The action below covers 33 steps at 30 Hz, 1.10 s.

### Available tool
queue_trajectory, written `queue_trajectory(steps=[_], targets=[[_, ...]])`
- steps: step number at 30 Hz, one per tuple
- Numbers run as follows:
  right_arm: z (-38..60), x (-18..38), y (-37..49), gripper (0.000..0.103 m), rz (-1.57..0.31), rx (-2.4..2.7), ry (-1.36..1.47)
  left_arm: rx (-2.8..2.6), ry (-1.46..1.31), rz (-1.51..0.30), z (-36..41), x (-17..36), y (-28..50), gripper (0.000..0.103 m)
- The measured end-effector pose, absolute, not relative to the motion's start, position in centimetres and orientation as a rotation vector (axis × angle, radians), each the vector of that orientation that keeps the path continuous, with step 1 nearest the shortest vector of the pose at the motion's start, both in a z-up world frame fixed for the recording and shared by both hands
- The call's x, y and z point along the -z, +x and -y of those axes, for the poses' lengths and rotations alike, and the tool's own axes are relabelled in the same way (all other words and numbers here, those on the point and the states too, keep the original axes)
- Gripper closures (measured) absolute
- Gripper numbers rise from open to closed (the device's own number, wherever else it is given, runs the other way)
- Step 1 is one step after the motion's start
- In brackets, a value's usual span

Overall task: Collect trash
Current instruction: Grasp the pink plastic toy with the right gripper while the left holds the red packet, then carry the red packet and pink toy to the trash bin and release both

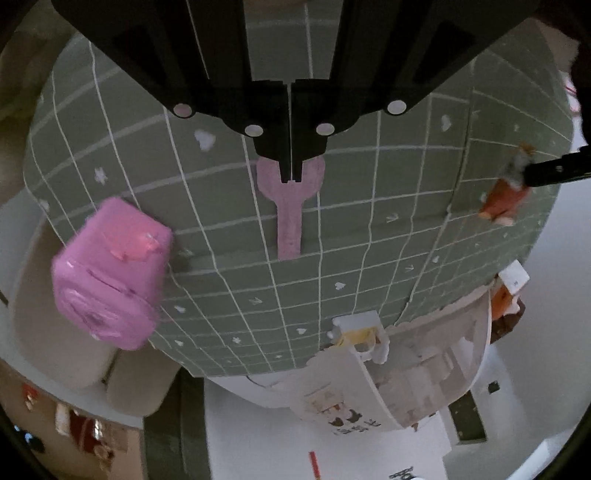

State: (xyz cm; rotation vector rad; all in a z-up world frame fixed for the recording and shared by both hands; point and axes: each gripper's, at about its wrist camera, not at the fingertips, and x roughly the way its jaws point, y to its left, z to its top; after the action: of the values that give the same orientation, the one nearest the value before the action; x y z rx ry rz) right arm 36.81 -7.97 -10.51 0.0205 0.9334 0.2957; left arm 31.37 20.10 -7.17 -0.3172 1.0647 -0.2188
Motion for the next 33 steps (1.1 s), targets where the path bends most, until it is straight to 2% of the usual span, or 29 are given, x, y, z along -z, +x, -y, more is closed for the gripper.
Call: queue_trajectory(steps=[5,6,7,9,13,20,25,33], targets=[[6.8,10.6,38.5,0.098,-0.901,-0.313,0.024,0.170,-0.332,-1.084,-22.9,7.9,31.0,0.066],[6.6,10.7,38.7,0.089,-0.907,-0.305,0.013,0.164,-0.336,-1.084,-23.4,8.0,31.1,0.066],[6.5,10.9,38.9,0.073,-0.919,-0.307,0.010,0.156,-0.340,-1.082,-24.0,8.1,31.3,0.066],[6.4,11.8,39.1,0.063,-0.960,-0.302,-0.006,0.157,-0.346,-1.080,-24.5,8.3,31.7,0.066],[6.6,13.2,39.5,0.062,-1.028,-0.285,-0.017,0.174,-0.349,-1.089,-24.8,8.9,32.6,0.066],[6.5,13.5,40.0,0.055,-1.024,-0.283,-0.011,0.223,-0.336,-1.117,-23.8,10.0,34.4,0.066],[5.4,13.3,39.7,0.057,-1.030,-0.264,-0.112,0.239,-0.322,-1.114,-22.9,9.7,35.1,0.066],[7.5,5.5,34.6,0.057,-0.858,-0.216,-0.081,0.296,-0.248,-0.976,-19.1,4.8,35.3,0.066]])
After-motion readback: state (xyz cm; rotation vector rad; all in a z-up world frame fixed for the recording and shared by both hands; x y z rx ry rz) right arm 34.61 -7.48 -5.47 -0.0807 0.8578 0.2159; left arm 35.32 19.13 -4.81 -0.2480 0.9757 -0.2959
